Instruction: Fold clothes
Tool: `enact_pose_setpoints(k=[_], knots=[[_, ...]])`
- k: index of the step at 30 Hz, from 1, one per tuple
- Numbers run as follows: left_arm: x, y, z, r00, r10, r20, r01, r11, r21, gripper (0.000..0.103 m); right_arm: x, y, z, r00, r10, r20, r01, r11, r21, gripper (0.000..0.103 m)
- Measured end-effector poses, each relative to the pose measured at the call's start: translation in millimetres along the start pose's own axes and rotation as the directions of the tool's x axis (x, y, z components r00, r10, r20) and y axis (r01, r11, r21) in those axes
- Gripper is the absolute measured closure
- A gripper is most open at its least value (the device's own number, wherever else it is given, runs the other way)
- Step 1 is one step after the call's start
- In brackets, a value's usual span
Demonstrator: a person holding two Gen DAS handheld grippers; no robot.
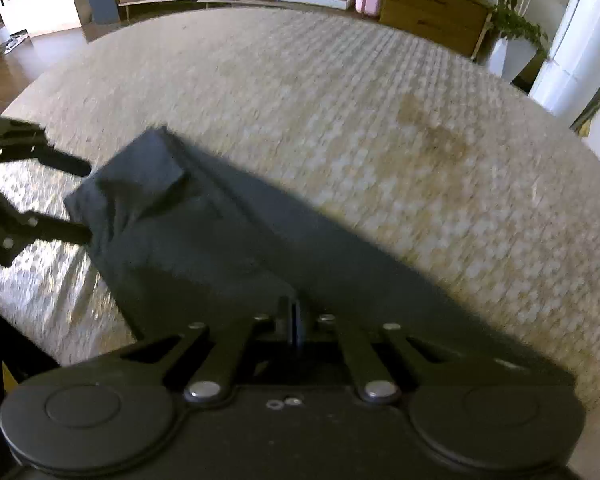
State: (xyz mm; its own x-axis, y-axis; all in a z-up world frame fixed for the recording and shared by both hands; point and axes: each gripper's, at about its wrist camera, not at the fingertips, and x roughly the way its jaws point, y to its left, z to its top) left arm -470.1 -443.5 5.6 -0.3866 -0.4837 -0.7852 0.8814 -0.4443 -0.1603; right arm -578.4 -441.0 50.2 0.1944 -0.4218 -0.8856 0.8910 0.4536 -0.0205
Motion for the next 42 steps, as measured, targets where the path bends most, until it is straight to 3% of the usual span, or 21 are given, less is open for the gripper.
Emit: enact_pose_setpoints(k=[4, 10, 14, 21, 26, 32, 38, 42], knots=[[3, 7, 1, 1.000, 0.001, -0.012, -0.001, 1.000, -0.025, 0.024, 9, -6, 13, 1.000, -0.009, -0.028, 0.009, 1.000, -0.020, 0.000], [17, 12, -4, 0.999, 0.001, -0.054, -0.003, 1.000, -0.029, 0.024, 33, -25, -4, 0.992, -0.013, -0.129, 0.018, 0.999, 0.037, 0.000], [25, 14, -6, 0.997, 0.002, -0.075, -0.004, 1.000, -0.023, 0.024, 25, -29, -15, 0.995, -0.019, -0.100, 0.027, 0.997, 0.079, 0.000], [22, 12, -3, 0.996, 0.018, -0.086, -0.019, 1.000, -0.006, 0.024, 5, 1, -12, 0.998, -0.011, -0.063, 0.007, 0.998, -0.056, 0.000], [15, 18, 0, 0.995, 0.039, -0.091, -0.040, 0.999, 0.000, 0.024, 24, 9, -21, 0.994, 0.016, -0.104, -0.023, 0.998, -0.061, 0.000], [13, 22, -3, 0.992, 0.046, -0.117, -0.045, 0.999, 0.009, 0.024, 12, 14, -28, 0.999, 0.026, -0.046, -0.029, 0.998, -0.059, 0.000], [4, 17, -18, 0.990, 0.047, -0.134, -0.038, 0.997, 0.069, 0.024, -2, 51, -22, 0.992, 0.121, 0.027, -0.113, 0.973, -0.201, 0.000], [-3, 21, -30, 0.987, 0.071, -0.147, -0.057, 0.993, 0.100, 0.024, 6, 91, -12, 0.983, 0.184, 0.026, -0.168, 0.937, -0.307, 0.000]])
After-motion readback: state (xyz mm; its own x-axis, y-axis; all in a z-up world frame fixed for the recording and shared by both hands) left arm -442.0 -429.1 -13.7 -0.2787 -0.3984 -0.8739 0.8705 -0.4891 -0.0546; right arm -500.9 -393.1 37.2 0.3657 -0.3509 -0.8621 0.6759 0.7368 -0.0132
